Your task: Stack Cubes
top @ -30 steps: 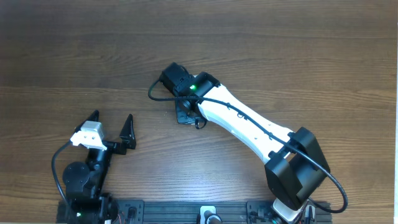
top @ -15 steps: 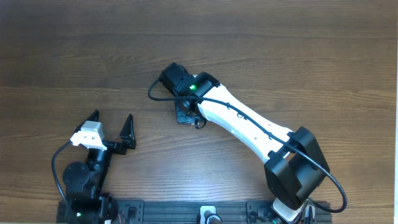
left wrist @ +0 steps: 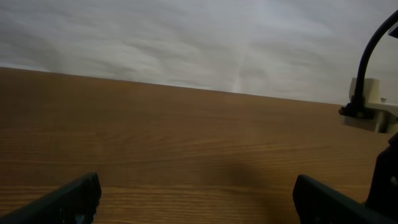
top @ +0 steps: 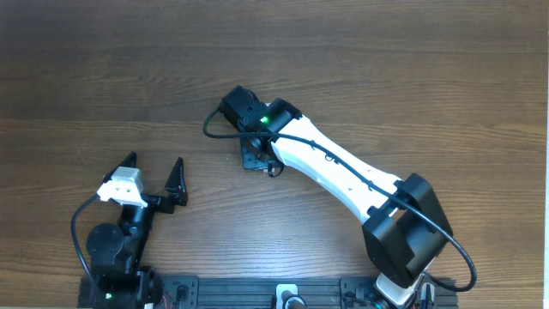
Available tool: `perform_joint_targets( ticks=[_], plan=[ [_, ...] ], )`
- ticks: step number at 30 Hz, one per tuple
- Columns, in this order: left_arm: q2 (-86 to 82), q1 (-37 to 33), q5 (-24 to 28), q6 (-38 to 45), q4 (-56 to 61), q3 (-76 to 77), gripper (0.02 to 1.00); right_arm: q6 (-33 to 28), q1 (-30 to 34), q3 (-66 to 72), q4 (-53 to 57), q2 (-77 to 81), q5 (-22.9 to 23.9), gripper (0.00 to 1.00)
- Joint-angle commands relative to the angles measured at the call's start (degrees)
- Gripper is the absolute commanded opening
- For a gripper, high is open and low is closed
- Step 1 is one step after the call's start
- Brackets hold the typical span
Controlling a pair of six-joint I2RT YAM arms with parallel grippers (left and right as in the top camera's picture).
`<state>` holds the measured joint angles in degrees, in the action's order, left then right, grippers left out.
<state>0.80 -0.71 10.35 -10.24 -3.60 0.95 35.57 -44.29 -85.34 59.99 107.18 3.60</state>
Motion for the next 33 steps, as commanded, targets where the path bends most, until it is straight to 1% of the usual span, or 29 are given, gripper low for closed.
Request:
perform_joint_targets(
  ticks=[1, 4, 10, 11, 13, 15, 18, 19, 20, 22, 23, 28, 33],
  plan=[
    [-0.42, 0.28, 0.52, 0.83, 0.22, -0.61, 0.998, -0.5, -0.28, -0.92, 0.11, 1.22, 0.74, 0.301],
    [-0.42, 0.28, 0.52, 0.83, 0.22, -0.61, 1.0, -0.5, -0.26, -0.92, 0.09, 1.22, 0.76, 0.358],
    [-0.42, 0.28, 0.52, 0.83, 0.22, -0.61, 1.0, -0.5, -0.26, -0.92, 0.09, 1.22, 0.76, 0.437],
    [-0.42, 0.28, 0.52, 0.83, 0.22, -0.61, 0.998, -0.5, -0.26, -0.92, 0.09, 1.22, 0.76, 0.459],
    [-0.42, 0.28, 0.52, 0.83, 0.22, -0.61, 1.0, -0.52, -0.26, -0.92, 0.02, 1.22, 0.81, 0.579],
    [-0.42, 0.28, 0.52, 0.83, 0.22, -0.61, 0.996, -0.5, -0.11, -1.16, 0.02, 1.2, 1.22, 0.595],
    [-0.42, 0.28, 0.52, 0.83, 0.22, -0.61, 0.998, -0.7, 0.28, -2.56, 0.28, 1.2, 2.16, 0.643],
    [-0.42, 0.28, 0.52, 0.83, 0.22, -0.61, 0.998, -1.68, 0.39, -3.39, 0.37, 1.18, 2.03, 0.678],
    [-0.42, 0.28, 0.52, 0.83, 0.22, -0.61, 0.998, -2.34, 0.5, -4.46, 0.83, 1.18, 2.05, 0.737],
    [-0.42, 0.28, 0.52, 0.83, 0.22, -0.61, 1.0, -3.15, 0.81, -7.06, 2.49, 1.16, 2.45, 0.974],
    [-0.42, 0.28, 0.52, 0.83, 0.22, -0.61, 0.998, -3.19, 0.96, -8.11, 3.32, 1.16, 2.84, 0.991],
    [-0.42, 0.28, 0.52, 0.83, 0.22, -0.61, 0.998, -3.37, 3.76, -13.81, 9.9, 0.15, 5.11, 0.991],
    [-0.42, 0.28, 0.52, 0.83, 0.22, -0.61, 0.998, -3.32, 10.78, -13.77, 15.91, -2.64, 5.07, 0.993]
  ],
)
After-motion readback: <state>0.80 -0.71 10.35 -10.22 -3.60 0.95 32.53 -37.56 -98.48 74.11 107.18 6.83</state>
